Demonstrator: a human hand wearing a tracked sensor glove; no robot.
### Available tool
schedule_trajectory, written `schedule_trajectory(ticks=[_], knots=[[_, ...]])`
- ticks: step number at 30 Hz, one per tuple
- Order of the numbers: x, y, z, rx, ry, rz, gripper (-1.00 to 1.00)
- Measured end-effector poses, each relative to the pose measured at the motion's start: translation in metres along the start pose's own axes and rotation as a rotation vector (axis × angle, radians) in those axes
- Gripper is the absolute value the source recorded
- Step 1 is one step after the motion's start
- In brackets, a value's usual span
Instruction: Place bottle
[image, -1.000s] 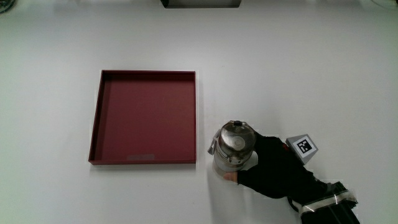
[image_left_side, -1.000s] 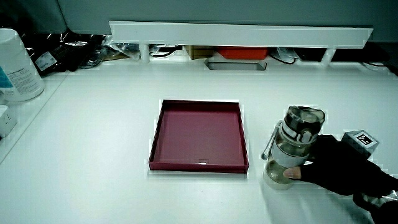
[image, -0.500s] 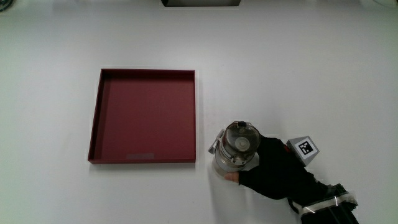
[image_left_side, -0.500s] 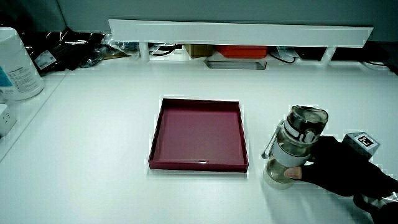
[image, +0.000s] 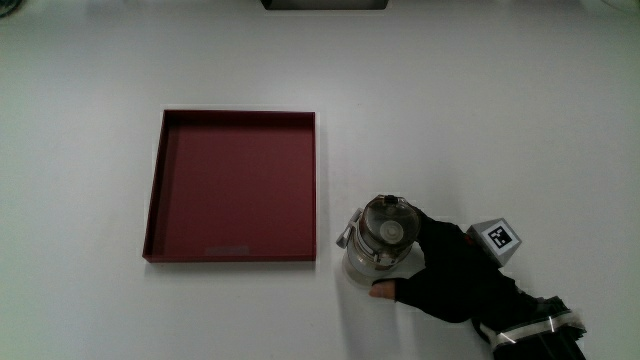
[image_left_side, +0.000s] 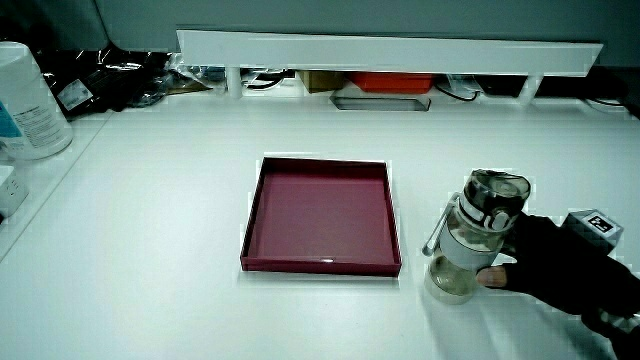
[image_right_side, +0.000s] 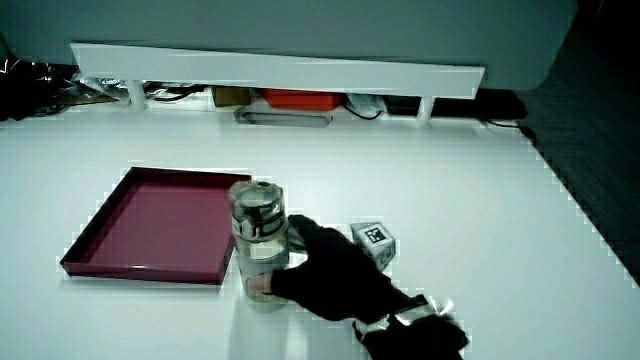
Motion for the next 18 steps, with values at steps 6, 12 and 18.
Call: schedule_trajectory(ticks=[6, 12, 18], knots=[[-0.010, -0.005, 0.030, -0.050, 0.038, -0.010, -0.93], [-0.035, -0.010, 0.060, -0.058, -0.038, -0.025, -1.00], [-0.052, -0.020, 0.081, -0.033, -0.102, -0.059, -1.00]])
